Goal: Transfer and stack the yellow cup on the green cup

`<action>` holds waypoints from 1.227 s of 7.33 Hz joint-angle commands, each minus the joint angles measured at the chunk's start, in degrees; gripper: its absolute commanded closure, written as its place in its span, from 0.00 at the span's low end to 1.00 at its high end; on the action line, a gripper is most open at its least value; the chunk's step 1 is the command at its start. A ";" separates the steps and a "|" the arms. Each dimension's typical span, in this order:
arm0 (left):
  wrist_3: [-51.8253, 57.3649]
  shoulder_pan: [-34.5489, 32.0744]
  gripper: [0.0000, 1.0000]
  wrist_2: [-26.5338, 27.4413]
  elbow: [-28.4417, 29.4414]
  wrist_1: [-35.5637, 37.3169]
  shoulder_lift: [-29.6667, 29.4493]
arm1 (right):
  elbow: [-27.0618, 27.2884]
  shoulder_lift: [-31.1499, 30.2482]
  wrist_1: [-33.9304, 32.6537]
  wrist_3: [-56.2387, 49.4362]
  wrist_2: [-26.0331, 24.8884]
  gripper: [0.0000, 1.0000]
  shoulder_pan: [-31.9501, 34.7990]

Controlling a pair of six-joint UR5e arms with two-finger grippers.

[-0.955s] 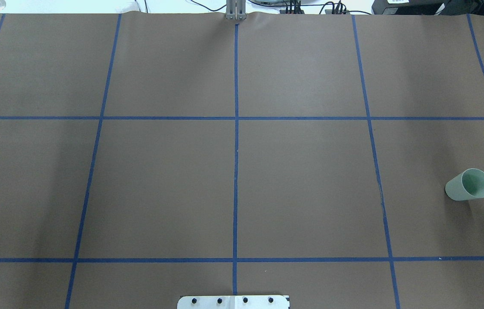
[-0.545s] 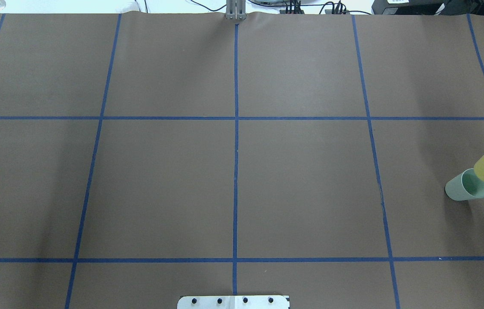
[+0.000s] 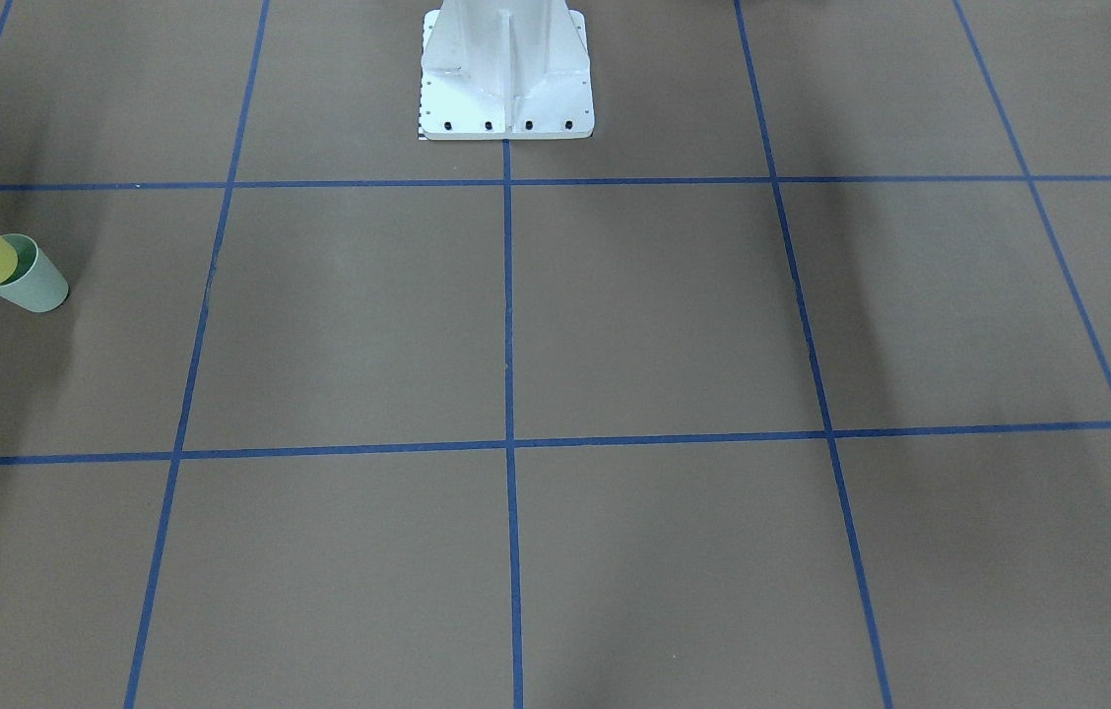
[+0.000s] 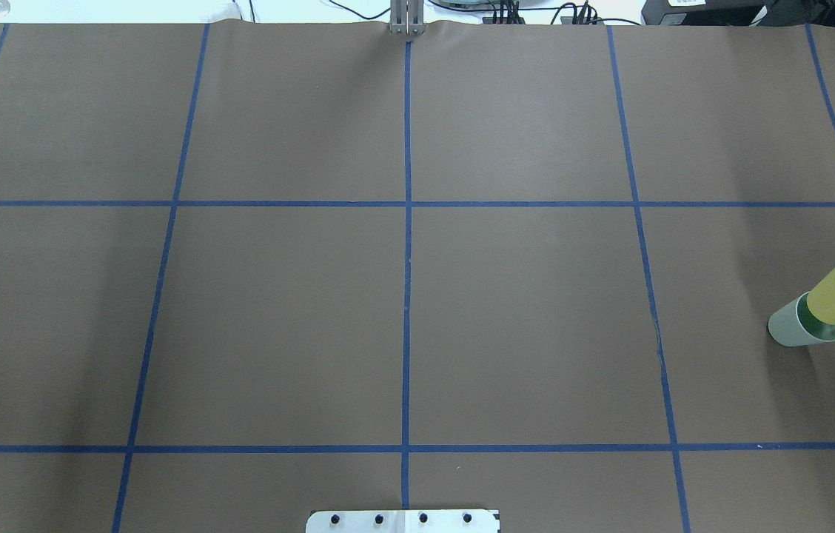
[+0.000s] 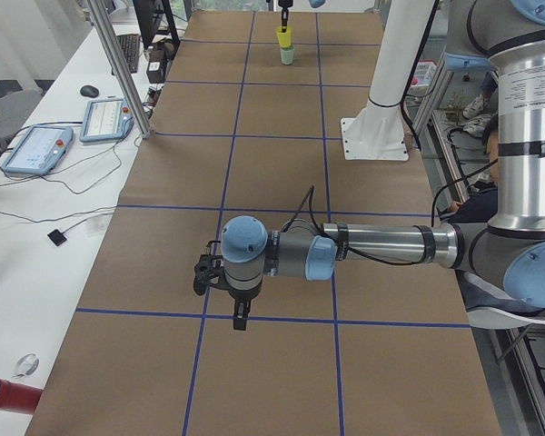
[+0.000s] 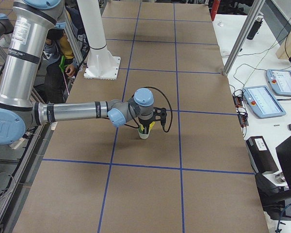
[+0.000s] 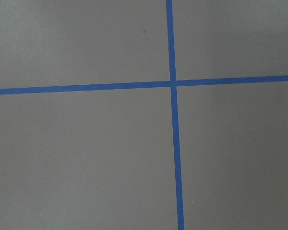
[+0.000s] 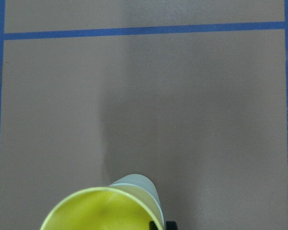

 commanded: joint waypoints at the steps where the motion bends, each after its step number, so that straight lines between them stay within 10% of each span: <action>1: 0.00 0.00 0.00 0.02 -0.17 -0.09 0.00 | -0.13 -0.19 0.71 0.88 -0.11 1.00 -1.05; 2: 0.00 0.00 0.00 0.02 -0.34 0.00 0.00 | -0.22 -0.28 0.71 0.88 -0.28 1.00 -1.23; 3: 0.00 0.00 0.00 0.02 -0.35 -0.08 0.00 | -0.22 -0.28 0.71 0.88 -0.63 0.68 -1.32; 4: 0.00 0.00 0.00 0.02 -0.35 -0.09 0.09 | -0.13 -0.19 0.79 0.53 -0.72 0.01 -1.32; 9: 0.09 0.00 0.00 0.02 -0.35 -0.09 0.09 | -2.83 0.69 -1.48 -6.98 -0.90 0.00 2.44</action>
